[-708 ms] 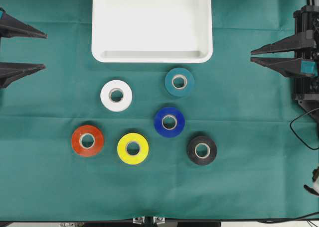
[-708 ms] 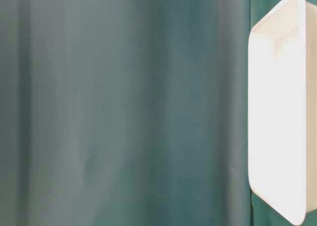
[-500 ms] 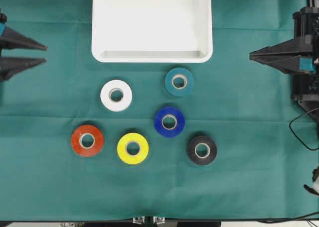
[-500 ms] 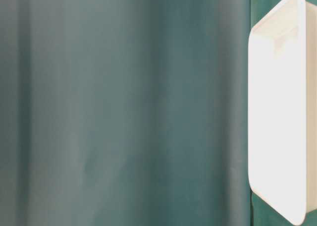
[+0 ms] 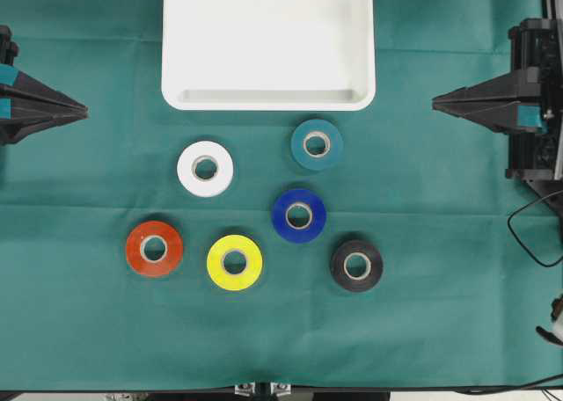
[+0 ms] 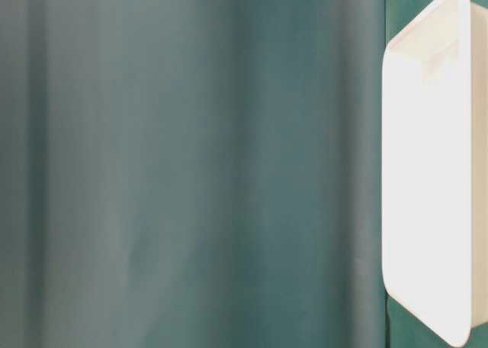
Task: Put the tape alternately from left to right into the white case.
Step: 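Move both grippers inward from rest toward the tape rolls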
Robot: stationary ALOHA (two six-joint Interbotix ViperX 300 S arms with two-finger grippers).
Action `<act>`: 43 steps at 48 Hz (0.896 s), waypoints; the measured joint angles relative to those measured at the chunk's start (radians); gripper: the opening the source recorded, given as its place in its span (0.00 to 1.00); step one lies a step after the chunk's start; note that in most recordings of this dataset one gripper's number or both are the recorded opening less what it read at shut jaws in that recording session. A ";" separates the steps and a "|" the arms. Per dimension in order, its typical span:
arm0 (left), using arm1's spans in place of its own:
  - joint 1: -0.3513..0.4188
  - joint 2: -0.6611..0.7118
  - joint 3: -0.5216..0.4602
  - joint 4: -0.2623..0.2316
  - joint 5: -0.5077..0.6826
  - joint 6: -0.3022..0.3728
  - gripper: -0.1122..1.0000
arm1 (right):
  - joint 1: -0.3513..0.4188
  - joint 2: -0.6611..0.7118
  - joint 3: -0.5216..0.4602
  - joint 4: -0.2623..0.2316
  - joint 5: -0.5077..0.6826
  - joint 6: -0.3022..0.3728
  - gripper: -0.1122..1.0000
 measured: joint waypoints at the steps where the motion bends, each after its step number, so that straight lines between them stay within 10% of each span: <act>1: 0.000 0.000 0.000 -0.002 -0.002 0.002 0.01 | 0.000 0.003 0.000 0.000 0.000 0.000 0.09; 11: 0.000 0.015 -0.002 -0.002 0.000 0.028 0.19 | 0.000 0.005 0.000 0.000 0.000 0.000 0.14; 21: 0.000 0.063 0.000 -0.002 0.002 0.120 0.66 | 0.000 0.011 0.000 0.000 -0.002 0.002 0.62; 26: 0.000 0.089 -0.005 -0.002 0.002 0.156 0.66 | 0.000 0.025 0.000 0.000 0.000 0.002 0.84; 43: 0.000 0.178 -0.044 -0.002 0.014 0.169 0.66 | -0.002 0.118 -0.014 0.000 0.002 0.002 0.83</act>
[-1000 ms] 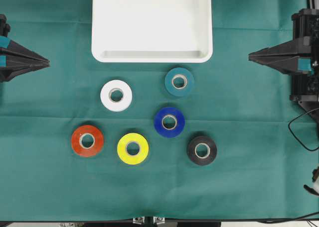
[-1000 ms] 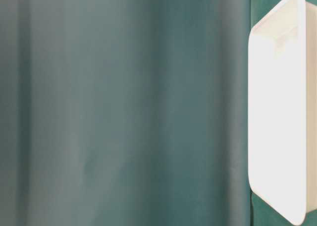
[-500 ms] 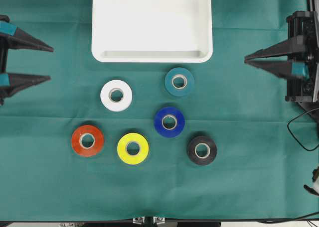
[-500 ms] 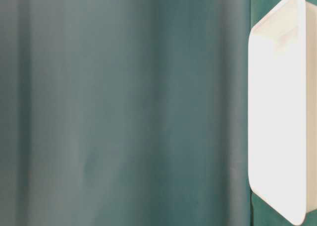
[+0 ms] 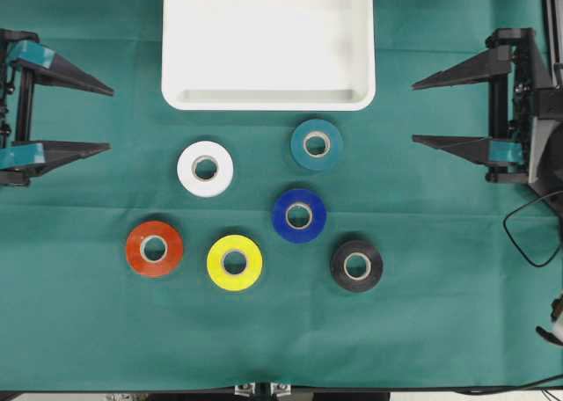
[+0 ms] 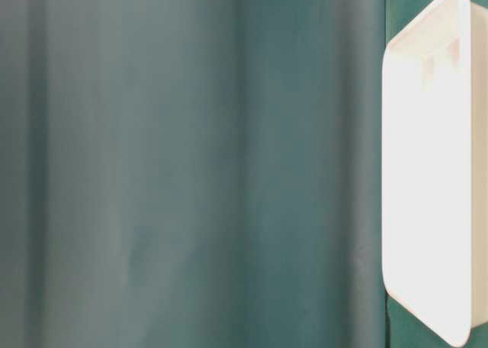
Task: Put the tape alternately from left to right into the white case.
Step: 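Move both grippers inward from rest toward the tape rolls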
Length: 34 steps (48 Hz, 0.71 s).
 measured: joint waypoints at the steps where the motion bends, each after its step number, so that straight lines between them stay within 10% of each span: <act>1: 0.000 0.006 -0.003 0.002 0.003 0.000 0.66 | 0.000 0.003 -0.003 0.000 0.000 0.002 0.83; 34: -0.002 0.224 -0.150 -0.002 0.201 -0.034 0.65 | -0.002 0.106 -0.118 0.000 0.183 0.074 0.83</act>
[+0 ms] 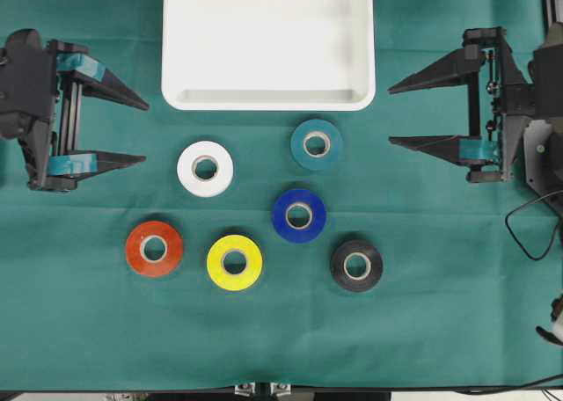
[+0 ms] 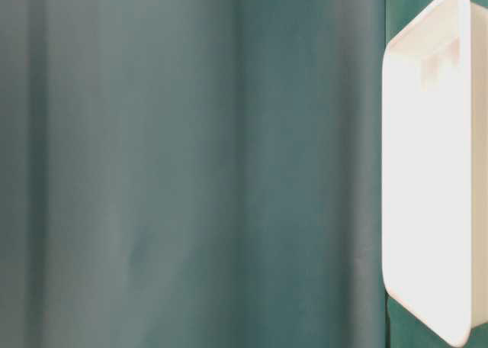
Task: Put the tape alternately from left to right into the white case.
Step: 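Move both grippers inward from rest toward the tape rolls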
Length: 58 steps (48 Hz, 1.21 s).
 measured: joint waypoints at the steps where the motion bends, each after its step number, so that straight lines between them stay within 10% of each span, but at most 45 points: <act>1: 0.002 0.005 -0.003 0.002 0.006 -0.011 0.65 | 0.000 0.005 -0.005 0.000 0.008 0.000 0.83; 14: 0.002 0.061 -0.040 0.000 0.081 -0.100 0.65 | 0.000 0.106 -0.067 0.000 0.067 0.000 0.83; 58: 0.000 0.238 -0.196 0.000 0.259 -0.094 0.65 | -0.021 0.385 -0.219 0.000 0.204 0.000 0.83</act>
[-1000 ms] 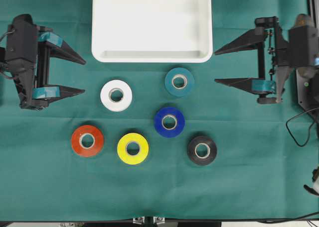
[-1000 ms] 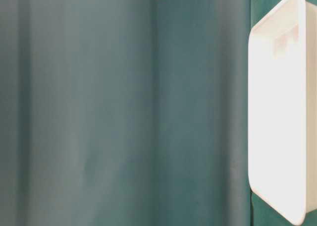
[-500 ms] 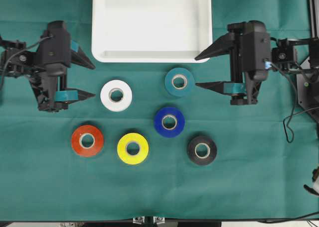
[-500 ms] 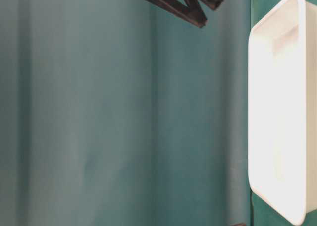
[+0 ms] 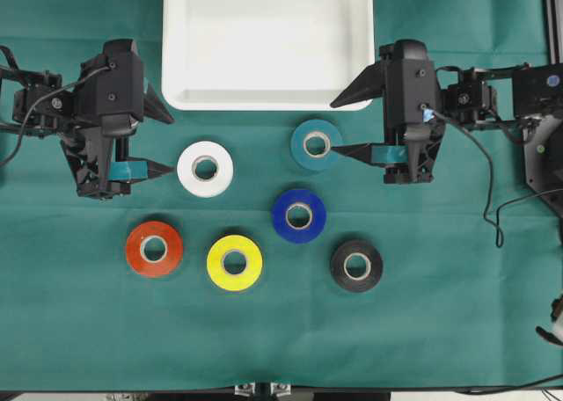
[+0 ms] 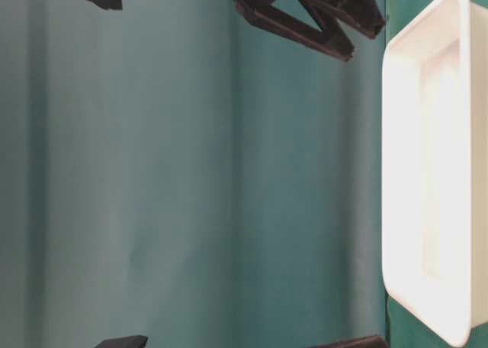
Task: Put the tape alternately from left to right into the white case.
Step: 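Move both grippers inward from rest toward the tape rolls, then lower the right gripper over the black tape roll and grasp it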
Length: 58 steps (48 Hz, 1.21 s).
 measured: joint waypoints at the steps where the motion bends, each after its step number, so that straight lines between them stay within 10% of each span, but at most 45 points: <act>1: 0.002 0.000 0.000 0.000 0.000 0.000 0.65 | 0.000 0.002 0.000 0.000 0.000 0.000 0.83; 58: 0.002 0.000 0.000 0.000 0.002 -0.002 0.65 | 0.066 0.002 -0.015 0.000 0.032 0.041 0.83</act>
